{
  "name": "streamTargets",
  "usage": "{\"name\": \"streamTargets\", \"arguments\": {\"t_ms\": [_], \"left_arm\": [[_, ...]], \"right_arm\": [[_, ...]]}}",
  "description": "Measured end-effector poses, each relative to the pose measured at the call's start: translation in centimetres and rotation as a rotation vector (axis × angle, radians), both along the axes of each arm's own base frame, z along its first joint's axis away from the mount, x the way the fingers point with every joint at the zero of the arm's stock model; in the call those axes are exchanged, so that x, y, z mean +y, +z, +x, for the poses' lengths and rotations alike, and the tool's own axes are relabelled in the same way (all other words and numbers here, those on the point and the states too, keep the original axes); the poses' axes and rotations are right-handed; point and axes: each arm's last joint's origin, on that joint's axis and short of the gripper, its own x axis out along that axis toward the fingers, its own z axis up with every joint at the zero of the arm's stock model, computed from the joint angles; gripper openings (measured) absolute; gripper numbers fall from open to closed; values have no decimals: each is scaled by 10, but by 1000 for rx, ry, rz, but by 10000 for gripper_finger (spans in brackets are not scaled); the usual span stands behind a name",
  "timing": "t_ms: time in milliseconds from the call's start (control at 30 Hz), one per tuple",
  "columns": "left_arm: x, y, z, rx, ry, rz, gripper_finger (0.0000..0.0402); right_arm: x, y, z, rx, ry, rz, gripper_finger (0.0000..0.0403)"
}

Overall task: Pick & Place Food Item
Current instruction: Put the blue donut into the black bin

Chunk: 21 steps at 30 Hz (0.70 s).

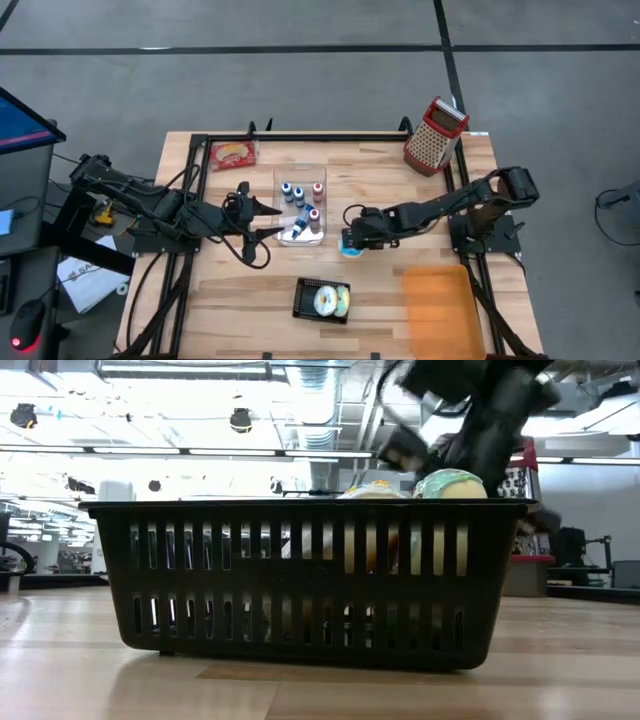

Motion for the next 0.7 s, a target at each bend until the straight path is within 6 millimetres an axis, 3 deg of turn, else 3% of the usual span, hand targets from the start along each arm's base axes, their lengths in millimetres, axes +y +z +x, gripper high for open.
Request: {"name": "streamTargets", "arguments": {"t_ms": [200, 333, 500, 700], "left_arm": [[0, 0, 0, 4, -9, -2, 182], [0, -2, 0, 17, -10, 4, 182], [0, -3, -1, 32, -9, 10, 182], [0, -3, -1, 27, -2, -11, 182]], "right_arm": [[38, 43, -17, -139, 11, 60, 119], [68, 69, -18, -175, 74, 111, 119], [93, 93, 6, -97, 210, 121, 119], [93, 104, 50, 34, 297, 24, 127]]}}
